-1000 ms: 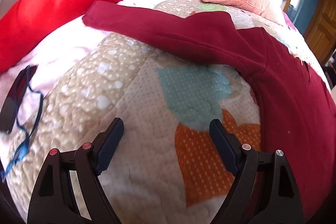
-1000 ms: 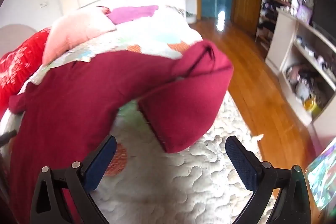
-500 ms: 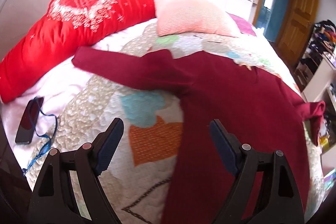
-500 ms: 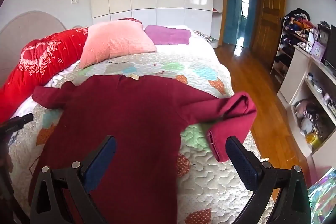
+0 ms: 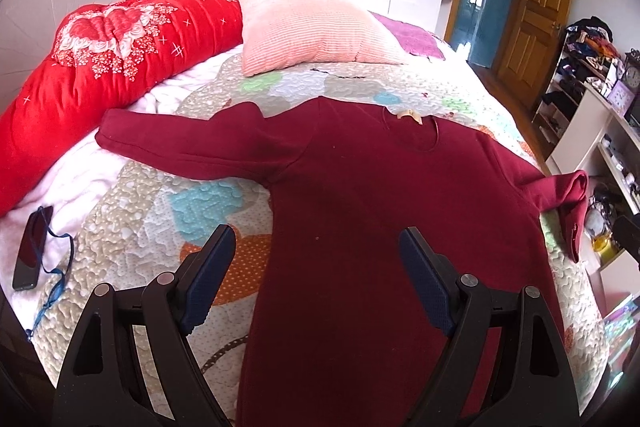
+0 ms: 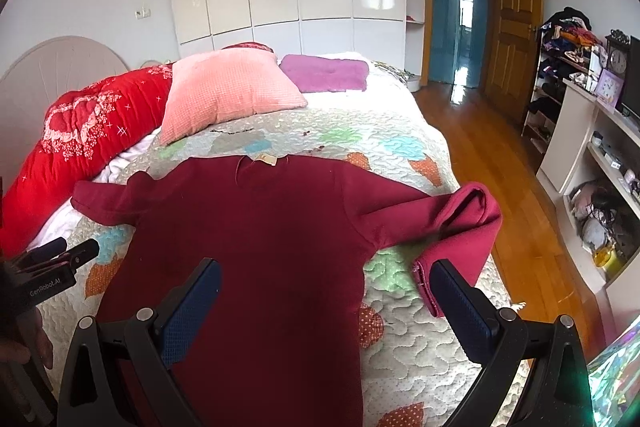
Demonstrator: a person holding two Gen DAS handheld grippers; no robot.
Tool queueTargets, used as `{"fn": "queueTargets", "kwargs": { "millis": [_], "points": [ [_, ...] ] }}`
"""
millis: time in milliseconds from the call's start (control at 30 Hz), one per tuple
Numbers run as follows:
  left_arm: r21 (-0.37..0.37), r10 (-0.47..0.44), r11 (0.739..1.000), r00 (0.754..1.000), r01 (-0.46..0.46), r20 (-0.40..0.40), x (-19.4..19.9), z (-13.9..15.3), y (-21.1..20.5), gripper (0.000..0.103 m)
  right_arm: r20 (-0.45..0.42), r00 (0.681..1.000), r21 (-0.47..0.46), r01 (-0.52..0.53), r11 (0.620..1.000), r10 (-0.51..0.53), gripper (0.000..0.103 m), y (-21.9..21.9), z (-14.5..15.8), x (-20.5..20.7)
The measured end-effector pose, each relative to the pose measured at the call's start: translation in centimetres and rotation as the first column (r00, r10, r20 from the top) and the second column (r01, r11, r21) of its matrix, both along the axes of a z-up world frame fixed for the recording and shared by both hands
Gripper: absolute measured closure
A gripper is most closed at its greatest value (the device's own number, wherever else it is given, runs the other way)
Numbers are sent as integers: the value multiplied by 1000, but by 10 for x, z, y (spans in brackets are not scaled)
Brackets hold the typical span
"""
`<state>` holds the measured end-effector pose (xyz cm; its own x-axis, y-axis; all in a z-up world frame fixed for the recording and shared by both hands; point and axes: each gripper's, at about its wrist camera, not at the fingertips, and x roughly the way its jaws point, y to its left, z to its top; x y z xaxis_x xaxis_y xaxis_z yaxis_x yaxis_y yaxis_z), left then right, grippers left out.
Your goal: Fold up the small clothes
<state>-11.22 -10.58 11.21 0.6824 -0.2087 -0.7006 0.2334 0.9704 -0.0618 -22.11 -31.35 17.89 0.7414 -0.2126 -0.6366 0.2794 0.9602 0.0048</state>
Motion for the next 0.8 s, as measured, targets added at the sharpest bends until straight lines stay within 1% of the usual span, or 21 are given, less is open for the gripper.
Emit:
{"fn": "queueTargets", "kwargs": {
  "millis": [100, 300, 433, 533, 667, 800],
  "points": [
    [12, 3, 1000, 1000, -3, -7, 5, -2, -6, 19, -1, 1000, 17, -10, 1000, 10, 0, -1, -1, 7],
    [-5, 2, 1000, 1000, -2, -19, 9, -9, -11, 19, -16, 1000, 9, -12, 1000, 12, 0, 3, -6, 24],
    [-11, -5, 1000, 1000, 5, -28, 11, -13, -17, 19, -25, 1000, 27, -14, 1000, 14, 0, 2, -14, 34],
    [-11, -7, 1000, 999, 7, -38, 22, -12, -22, 19, -32, 999, 32, -11, 999, 12, 0, 3, -19, 42],
    [-4, -11, 1000, 999, 10, -41, 26, -15, -28, 19, -42, 999, 27, -10, 1000, 12, 0, 3, -24, 47],
    [-12, -13, 1000, 999, 12, -50, 30, -18, -30, 19, -55, 998, 34, -7, 999, 9, 0, 2, -30, 52]
  ]
}}
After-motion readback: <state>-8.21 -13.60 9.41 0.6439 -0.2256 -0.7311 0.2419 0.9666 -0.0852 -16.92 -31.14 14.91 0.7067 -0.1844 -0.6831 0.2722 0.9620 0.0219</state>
